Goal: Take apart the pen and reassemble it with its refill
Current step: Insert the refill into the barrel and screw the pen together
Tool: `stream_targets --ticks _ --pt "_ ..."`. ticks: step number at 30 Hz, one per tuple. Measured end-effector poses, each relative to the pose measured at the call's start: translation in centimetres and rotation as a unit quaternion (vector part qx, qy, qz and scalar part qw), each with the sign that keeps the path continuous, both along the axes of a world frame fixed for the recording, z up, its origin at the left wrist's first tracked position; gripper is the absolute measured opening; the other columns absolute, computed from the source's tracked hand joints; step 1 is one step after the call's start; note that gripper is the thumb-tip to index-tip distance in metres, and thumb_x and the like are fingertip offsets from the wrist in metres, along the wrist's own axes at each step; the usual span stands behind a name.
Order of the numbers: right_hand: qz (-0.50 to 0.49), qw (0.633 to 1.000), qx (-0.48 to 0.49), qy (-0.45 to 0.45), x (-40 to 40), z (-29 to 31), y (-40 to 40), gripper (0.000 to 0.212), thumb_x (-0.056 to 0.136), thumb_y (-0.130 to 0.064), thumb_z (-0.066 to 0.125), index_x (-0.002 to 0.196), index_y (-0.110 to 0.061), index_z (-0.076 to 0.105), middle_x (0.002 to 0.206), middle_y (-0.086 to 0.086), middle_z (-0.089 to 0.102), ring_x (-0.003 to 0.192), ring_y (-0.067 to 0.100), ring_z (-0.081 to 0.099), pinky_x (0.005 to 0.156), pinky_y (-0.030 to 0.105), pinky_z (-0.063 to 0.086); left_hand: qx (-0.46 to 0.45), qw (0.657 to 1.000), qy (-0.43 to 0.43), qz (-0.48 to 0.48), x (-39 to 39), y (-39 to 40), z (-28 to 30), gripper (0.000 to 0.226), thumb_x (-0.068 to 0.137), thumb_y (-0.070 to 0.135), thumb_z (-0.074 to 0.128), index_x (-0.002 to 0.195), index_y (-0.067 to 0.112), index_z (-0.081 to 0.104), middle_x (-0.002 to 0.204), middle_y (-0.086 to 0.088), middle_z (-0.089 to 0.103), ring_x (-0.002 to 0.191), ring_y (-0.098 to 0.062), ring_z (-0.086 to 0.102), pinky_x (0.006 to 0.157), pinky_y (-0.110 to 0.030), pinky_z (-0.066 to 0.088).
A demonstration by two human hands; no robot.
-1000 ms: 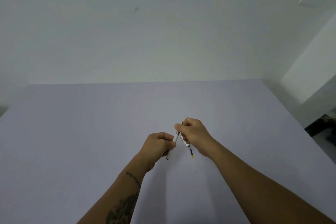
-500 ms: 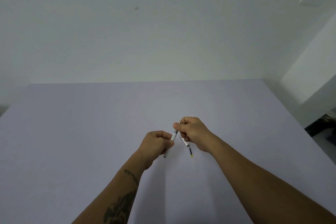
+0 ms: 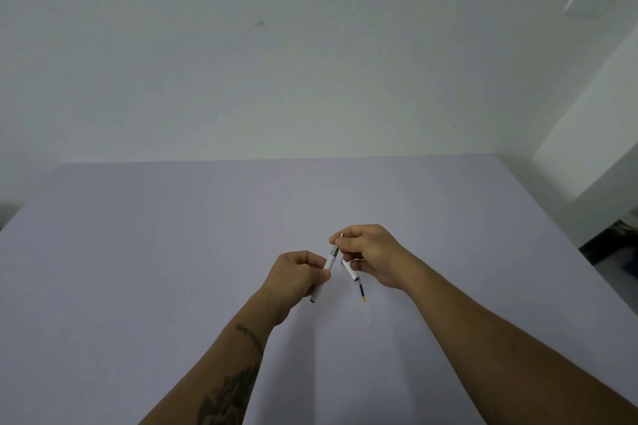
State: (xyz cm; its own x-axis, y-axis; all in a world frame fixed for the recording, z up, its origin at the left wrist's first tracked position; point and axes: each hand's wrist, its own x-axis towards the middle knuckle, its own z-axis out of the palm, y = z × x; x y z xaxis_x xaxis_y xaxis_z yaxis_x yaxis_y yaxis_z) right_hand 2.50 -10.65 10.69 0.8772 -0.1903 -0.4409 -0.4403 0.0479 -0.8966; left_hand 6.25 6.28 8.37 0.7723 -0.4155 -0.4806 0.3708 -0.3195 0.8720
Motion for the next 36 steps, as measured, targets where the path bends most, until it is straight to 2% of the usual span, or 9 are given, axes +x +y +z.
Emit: stream_targets --ticks 8,15,17,21,23,27,30,33,36 --pt "-0.025 0.999 -0.046 -0.010 0.3 -1.0 0.6 0.019 0.091 -0.014 0.067 0.073 -0.008 0.062 0.057 0.000 0.054 0.056 0.015 0.048 0.057 0.029 0.042 0.002 1.000 -0.007 0.004 -0.2 -0.2 -0.1 0.008 0.081 0.002 0.068 0.082 0.010 0.072 0.080 -0.010 0.063 0.077 -0.025 0.057 0.084 -0.043 0.055" --pt "-0.017 0.993 -0.116 -0.006 0.2 -1.8 1.0 0.030 0.085 -0.033 0.070 0.075 -0.011 0.053 0.061 0.004 0.051 0.054 0.017 0.044 0.053 0.030 0.040 0.010 1.000 -0.015 -0.003 -0.4 -0.1 -0.4 0.007 0.082 0.003 0.068 0.082 0.009 0.072 0.080 -0.010 0.063 0.077 -0.025 0.057 0.088 -0.048 0.054" --pt "-0.007 0.995 -0.100 -0.001 0.1 -1.5 0.8 0.028 0.086 -0.032 0.070 0.075 -0.011 0.056 0.064 0.004 0.053 0.056 0.016 0.047 0.055 0.030 0.041 0.009 1.000 -0.017 -0.004 -0.4 -0.1 -0.3 0.007 0.081 0.003 0.068 0.082 0.009 0.072 0.081 -0.010 0.063 0.077 -0.024 0.057 0.087 -0.047 0.054" --pt "0.007 0.999 0.044 0.011 -0.2 -0.9 0.0 0.013 0.092 -0.016 0.066 0.093 -0.004 0.072 0.073 0.003 0.061 0.062 0.014 0.052 0.058 0.028 0.042 0.008 1.000 -0.020 0.004 -0.3 -0.3 -0.1 0.008 0.082 0.003 0.068 0.082 0.010 0.071 0.081 -0.010 0.063 0.078 -0.025 0.057 0.084 -0.043 0.054" --pt "0.004 0.999 0.038 0.003 -0.3 -1.0 -0.2 0.013 0.093 -0.011 0.065 0.093 -0.002 0.074 0.073 0.002 0.063 0.065 0.014 0.053 0.059 0.027 0.044 0.011 1.000 -0.027 0.000 -0.3 -0.4 -0.1 0.009 0.082 0.003 0.068 0.081 0.011 0.071 0.079 -0.008 0.063 0.077 -0.024 0.057 0.082 -0.041 0.054" --pt "-0.026 1.000 -0.002 0.002 -0.1 -1.6 0.0 0.024 0.089 -0.011 0.069 0.064 -0.013 0.069 0.066 0.004 0.058 0.062 0.017 0.049 0.058 0.030 0.041 0.015 0.999 -0.041 -0.005 -0.5 -0.6 -0.1 0.012 0.083 0.002 0.067 0.078 0.013 0.070 0.071 -0.004 0.059 0.071 -0.021 0.055 0.071 -0.035 0.051" --pt "-0.040 0.998 -0.047 0.009 0.1 -1.9 0.3 0.032 0.078 -0.023 0.074 0.049 -0.023 0.060 0.066 0.009 0.056 0.058 0.019 0.045 0.056 0.034 0.036 0.018 0.998 -0.054 -0.007 -0.7 -0.7 0.0 0.013 0.083 0.002 0.067 0.077 0.013 0.069 0.067 -0.002 0.058 0.065 -0.017 0.053 0.059 -0.028 0.047" --pt "-0.035 0.995 -0.089 0.007 0.0 -1.7 0.6 0.026 0.076 -0.026 0.073 0.059 -0.017 0.055 0.062 0.006 0.053 0.057 0.019 0.046 0.055 0.033 0.036 0.023 0.998 -0.056 -0.009 -0.8 -0.5 0.0 0.012 0.083 0.002 0.067 0.078 0.013 0.070 0.069 -0.003 0.059 0.065 -0.017 0.053 0.058 -0.028 0.047" --pt "-0.015 0.999 -0.037 0.006 0.0 -1.4 0.5 0.015 0.083 -0.021 0.070 0.073 -0.012 0.064 0.065 0.004 0.057 0.059 0.017 0.051 0.055 0.031 0.040 0.021 0.998 -0.053 -0.009 -0.7 -0.5 0.1 0.011 0.083 0.003 0.067 0.079 0.013 0.070 0.073 -0.005 0.060 0.069 -0.019 0.054 0.062 -0.029 0.048"
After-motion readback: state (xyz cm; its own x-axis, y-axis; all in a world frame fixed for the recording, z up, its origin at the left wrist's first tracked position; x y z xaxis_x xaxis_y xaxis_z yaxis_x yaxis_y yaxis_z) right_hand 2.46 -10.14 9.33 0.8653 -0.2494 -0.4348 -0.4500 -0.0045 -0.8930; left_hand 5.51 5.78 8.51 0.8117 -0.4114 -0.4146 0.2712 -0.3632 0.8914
